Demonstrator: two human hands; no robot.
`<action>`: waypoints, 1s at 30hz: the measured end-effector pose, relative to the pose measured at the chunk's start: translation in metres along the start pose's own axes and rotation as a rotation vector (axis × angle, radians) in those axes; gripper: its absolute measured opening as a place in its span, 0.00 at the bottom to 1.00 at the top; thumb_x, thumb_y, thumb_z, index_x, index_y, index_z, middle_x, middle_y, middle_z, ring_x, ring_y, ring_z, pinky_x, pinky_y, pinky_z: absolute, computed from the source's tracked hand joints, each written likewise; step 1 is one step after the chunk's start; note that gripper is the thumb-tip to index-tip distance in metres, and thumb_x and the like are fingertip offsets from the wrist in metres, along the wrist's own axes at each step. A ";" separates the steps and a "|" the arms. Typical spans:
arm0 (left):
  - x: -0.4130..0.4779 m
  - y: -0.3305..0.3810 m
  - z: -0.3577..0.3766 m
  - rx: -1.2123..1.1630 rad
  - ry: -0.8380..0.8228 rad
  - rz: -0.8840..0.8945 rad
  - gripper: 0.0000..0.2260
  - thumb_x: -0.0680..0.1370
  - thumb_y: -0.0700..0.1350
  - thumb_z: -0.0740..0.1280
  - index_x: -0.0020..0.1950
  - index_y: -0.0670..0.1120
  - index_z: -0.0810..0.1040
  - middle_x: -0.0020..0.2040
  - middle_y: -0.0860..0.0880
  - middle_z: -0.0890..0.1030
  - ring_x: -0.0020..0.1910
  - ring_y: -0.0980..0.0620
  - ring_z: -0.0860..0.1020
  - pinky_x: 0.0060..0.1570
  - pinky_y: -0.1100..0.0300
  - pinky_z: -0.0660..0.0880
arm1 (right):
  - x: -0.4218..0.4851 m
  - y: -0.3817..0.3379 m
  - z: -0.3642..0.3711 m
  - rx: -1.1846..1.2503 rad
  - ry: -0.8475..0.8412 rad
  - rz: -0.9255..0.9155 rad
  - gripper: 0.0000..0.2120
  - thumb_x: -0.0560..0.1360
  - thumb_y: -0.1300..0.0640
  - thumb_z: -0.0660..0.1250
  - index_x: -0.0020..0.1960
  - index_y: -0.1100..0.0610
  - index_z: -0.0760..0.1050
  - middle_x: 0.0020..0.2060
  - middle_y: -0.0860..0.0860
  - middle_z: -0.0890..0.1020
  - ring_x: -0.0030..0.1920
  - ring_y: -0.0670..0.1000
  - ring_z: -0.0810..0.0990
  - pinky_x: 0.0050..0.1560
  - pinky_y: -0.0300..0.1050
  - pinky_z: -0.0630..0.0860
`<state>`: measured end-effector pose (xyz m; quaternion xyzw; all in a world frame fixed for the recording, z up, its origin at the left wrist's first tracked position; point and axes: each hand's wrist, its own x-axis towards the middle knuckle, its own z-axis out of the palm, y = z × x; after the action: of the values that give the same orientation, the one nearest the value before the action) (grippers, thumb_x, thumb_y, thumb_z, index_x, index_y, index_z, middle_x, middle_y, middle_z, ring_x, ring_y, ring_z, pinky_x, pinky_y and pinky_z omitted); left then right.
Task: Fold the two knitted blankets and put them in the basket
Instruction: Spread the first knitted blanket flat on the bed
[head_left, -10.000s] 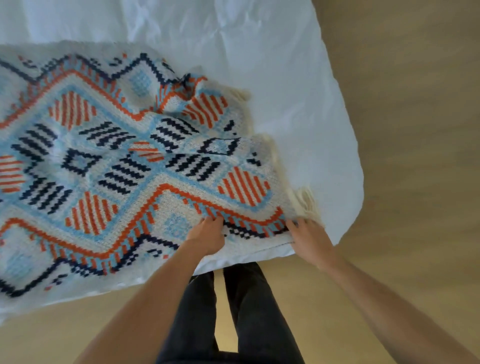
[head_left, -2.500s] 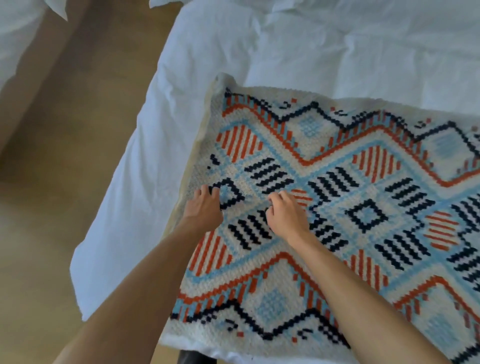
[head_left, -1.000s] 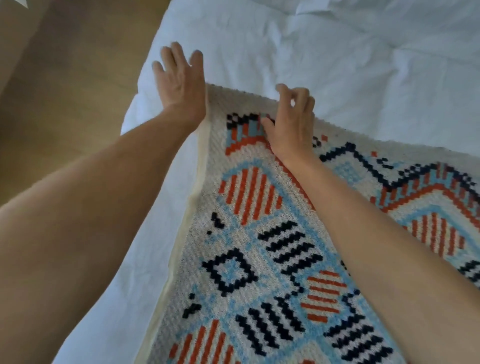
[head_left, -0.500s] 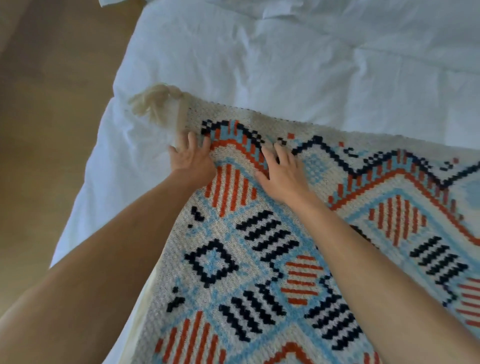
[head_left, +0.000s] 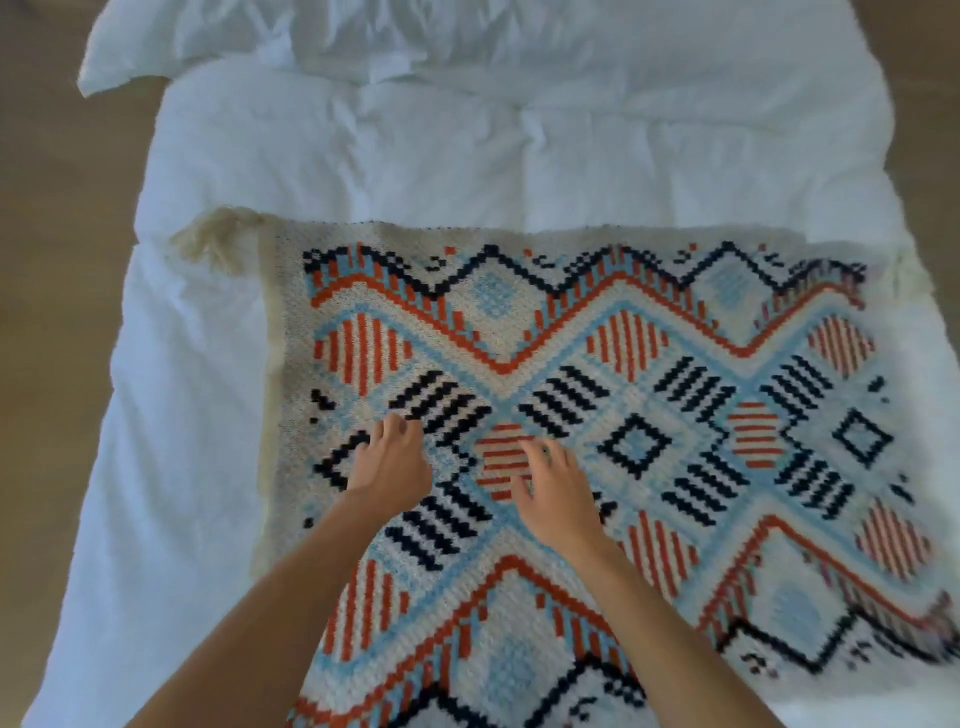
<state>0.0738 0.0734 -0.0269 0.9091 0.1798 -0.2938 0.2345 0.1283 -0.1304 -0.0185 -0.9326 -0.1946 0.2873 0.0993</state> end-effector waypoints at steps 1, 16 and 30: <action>-0.011 0.008 0.008 -0.012 -0.034 0.015 0.17 0.78 0.43 0.57 0.68 0.44 0.64 0.68 0.43 0.62 0.67 0.43 0.62 0.62 0.48 0.68 | -0.017 0.011 0.000 0.010 -0.008 0.040 0.22 0.81 0.50 0.55 0.73 0.55 0.61 0.71 0.52 0.63 0.71 0.52 0.61 0.69 0.49 0.64; -0.105 0.186 0.115 -0.067 -0.390 0.032 0.06 0.81 0.43 0.54 0.48 0.44 0.67 0.40 0.48 0.72 0.34 0.51 0.68 0.32 0.60 0.65 | -0.182 0.204 -0.034 0.316 -0.029 0.366 0.12 0.80 0.53 0.57 0.55 0.59 0.75 0.51 0.53 0.80 0.50 0.52 0.79 0.49 0.46 0.78; -0.102 0.494 0.242 -0.055 -0.494 0.087 0.08 0.82 0.44 0.54 0.53 0.41 0.68 0.43 0.43 0.74 0.35 0.49 0.68 0.39 0.53 0.66 | -0.265 0.518 -0.092 0.441 0.022 0.459 0.10 0.78 0.59 0.57 0.49 0.66 0.74 0.44 0.61 0.79 0.46 0.61 0.78 0.39 0.49 0.71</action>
<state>0.1170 -0.4822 0.0207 0.8097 0.0858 -0.4918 0.3085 0.1385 -0.7174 0.0342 -0.9113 0.0887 0.3272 0.2338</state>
